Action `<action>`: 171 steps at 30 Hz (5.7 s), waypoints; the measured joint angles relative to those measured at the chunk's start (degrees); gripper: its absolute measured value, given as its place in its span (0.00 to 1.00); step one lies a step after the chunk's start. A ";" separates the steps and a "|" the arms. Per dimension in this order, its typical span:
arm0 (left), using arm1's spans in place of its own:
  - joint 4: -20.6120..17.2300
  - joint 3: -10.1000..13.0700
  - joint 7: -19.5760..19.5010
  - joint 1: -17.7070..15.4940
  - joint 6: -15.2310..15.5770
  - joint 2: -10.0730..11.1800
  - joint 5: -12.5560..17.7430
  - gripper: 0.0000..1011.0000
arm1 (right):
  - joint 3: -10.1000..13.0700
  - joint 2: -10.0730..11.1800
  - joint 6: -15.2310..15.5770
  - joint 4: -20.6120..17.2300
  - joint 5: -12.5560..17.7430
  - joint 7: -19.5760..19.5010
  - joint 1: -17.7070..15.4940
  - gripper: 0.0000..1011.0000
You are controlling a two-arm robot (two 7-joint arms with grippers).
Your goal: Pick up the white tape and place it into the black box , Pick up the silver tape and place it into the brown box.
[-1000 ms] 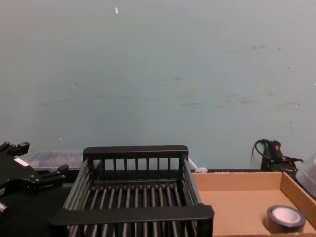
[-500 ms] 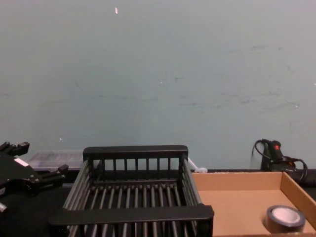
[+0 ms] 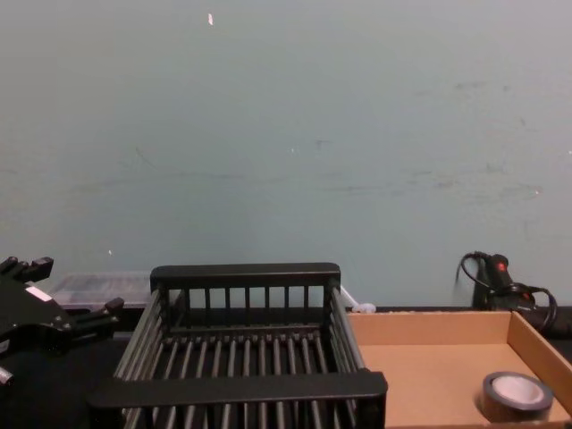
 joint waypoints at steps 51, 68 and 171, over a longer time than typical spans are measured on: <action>0.00 0.00 0.00 0.00 0.00 0.00 0.00 0.99 | -5.04 -12.89 -0.47 15.08 -4.03 1.57 21.70 0.09; 0.00 0.00 0.00 0.00 0.00 0.00 0.00 0.99 | -9.43 -17.85 -2.76 22.44 -4.99 3.75 27.66 0.09; 0.00 0.00 0.00 0.00 0.00 0.00 0.00 0.99 | 4.03 -15.69 -15.24 7.66 -11.81 -13.07 2.25 0.99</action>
